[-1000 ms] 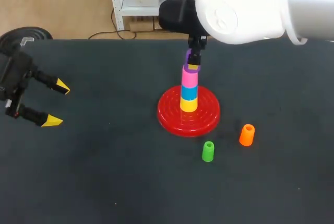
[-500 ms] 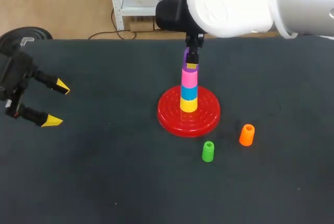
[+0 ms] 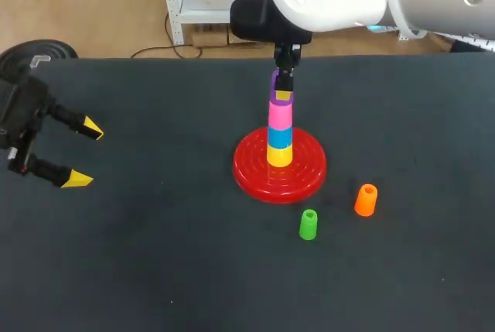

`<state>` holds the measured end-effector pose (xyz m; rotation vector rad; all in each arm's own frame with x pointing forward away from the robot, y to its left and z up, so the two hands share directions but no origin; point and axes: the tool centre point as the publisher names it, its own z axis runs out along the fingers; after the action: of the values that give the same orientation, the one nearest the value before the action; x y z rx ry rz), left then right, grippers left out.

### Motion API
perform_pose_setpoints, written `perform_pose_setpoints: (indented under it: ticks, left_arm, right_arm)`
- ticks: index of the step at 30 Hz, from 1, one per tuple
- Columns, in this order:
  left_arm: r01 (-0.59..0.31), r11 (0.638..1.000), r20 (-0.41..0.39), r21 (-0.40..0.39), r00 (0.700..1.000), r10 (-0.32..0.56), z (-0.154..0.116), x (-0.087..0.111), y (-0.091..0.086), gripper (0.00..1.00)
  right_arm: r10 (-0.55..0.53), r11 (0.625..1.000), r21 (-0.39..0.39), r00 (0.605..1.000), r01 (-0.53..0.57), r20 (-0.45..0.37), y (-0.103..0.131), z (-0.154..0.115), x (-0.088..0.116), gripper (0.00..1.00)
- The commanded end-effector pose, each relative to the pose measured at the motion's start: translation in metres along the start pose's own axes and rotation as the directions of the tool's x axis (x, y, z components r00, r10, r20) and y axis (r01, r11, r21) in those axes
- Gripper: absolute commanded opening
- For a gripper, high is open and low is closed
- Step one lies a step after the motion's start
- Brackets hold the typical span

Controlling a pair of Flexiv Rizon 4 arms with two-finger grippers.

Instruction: Pick up and stack the cylinders on the red base in this order: pink,purple,orange,green

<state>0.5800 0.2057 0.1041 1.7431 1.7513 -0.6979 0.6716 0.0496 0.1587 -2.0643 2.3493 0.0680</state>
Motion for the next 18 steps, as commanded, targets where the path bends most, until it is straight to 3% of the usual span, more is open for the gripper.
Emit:
perform_pose_setpoints:
  ticks: [1, 18]
  left_arm:
    - [-0.003, 1.0, 0.003, -0.003, 1.0, 0.003, 0.0, 0.001, 0.0, 1.0]
    - [-0.003, 1.0, 0.003, -0.003, 1.0, 0.003, 0.0, 0.001, 0.0, 1.0]
  right_arm:
    - [0.0, 1.0, -0.005, 1.0, 0.0, 0.001, 0.0, 0.01, 0.0, 0.0]
    - [-0.003, 1.0, 0.012, 1.0, 0.003, -0.01, 0.011, 0.012, 0.001, 0.0]
